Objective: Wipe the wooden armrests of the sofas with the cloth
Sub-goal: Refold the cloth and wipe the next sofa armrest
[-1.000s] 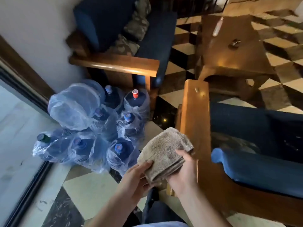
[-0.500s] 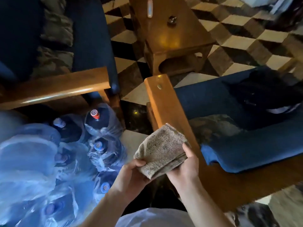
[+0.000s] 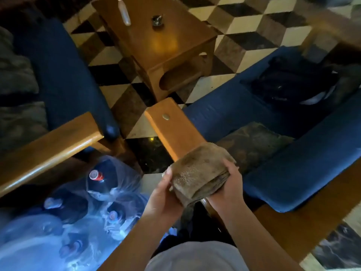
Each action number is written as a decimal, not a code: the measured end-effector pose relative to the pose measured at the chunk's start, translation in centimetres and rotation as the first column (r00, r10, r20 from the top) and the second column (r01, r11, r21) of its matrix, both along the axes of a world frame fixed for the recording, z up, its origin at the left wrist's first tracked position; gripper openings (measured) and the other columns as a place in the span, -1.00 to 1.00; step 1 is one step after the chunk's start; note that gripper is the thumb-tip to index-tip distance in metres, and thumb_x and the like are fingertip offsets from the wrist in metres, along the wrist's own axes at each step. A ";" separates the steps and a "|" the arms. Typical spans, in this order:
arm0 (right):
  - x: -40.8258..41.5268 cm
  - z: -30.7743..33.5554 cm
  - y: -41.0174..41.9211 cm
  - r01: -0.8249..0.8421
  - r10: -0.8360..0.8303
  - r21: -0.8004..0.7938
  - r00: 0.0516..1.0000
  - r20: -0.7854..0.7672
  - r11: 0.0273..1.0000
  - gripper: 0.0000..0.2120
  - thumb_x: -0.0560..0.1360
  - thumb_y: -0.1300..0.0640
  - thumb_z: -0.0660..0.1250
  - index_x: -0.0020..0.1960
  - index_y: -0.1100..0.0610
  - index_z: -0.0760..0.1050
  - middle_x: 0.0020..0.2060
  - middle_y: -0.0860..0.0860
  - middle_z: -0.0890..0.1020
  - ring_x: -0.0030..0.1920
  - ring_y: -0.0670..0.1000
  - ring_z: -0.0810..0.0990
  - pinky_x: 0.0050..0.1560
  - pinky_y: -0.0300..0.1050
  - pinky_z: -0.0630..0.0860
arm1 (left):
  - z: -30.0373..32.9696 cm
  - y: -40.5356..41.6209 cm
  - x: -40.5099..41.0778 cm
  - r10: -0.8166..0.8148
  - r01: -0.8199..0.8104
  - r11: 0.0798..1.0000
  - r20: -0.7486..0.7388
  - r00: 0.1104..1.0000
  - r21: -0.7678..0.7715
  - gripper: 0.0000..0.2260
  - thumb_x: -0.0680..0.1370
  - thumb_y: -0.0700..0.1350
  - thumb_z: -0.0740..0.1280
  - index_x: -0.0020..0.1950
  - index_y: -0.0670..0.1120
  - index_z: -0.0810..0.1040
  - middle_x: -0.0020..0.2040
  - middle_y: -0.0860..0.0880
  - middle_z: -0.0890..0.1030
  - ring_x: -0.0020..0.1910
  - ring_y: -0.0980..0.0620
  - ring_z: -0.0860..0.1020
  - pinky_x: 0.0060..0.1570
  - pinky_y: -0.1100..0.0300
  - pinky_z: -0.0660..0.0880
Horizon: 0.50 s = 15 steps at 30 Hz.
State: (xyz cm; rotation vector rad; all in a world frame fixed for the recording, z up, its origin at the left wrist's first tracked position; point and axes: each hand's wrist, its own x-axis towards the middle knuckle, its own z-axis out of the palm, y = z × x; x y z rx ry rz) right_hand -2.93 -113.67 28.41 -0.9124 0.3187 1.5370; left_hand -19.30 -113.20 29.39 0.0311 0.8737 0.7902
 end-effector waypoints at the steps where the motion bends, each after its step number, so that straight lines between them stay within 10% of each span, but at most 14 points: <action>1: 0.5 0.0 0.9 0.014 -0.015 0.023 1.000 0.003 1.000 -0.61 0.63 -0.06 0.27 0.34 0.09 0.62 0.26 0.22 0.68 0.19 0.28 0.69 0.18 0.29 0.62 | 0.3 1.5 0.8 -0.014 0.015 1.000 -0.033 0.999 0.010 -0.46 0.55 0.03 0.44 0.46 -0.17 0.48 0.39 -0.24 0.56 0.35 -0.21 0.56 0.22 -0.13 0.56; 7: 1.5 0.1 3.1 0.122 -0.123 0.077 0.992 0.008 0.990 -0.58 0.62 -0.06 0.29 0.34 0.17 0.62 0.31 0.27 0.63 0.28 0.29 0.64 0.30 0.28 0.55 | 2.2 7.4 4.7 -0.091 0.107 0.994 -0.319 0.943 0.033 -0.46 0.39 -0.15 0.49 0.36 -0.21 0.54 0.21 -0.27 0.67 0.17 -0.26 0.66 0.06 -0.17 0.65; 15: -1.3 -2.5 5.2 0.380 -0.369 0.027 0.909 -0.193 0.924 -0.14 0.47 -0.37 0.35 0.50 0.26 0.44 0.44 0.31 0.51 0.48 0.33 0.45 0.59 0.28 0.22 | 0.1 12.4 8.2 -0.352 0.338 0.936 -0.267 0.897 -0.100 -0.62 0.55 -0.20 0.35 0.38 -0.20 0.54 0.21 -0.28 0.67 0.16 -0.24 0.67 -0.05 0.00 0.64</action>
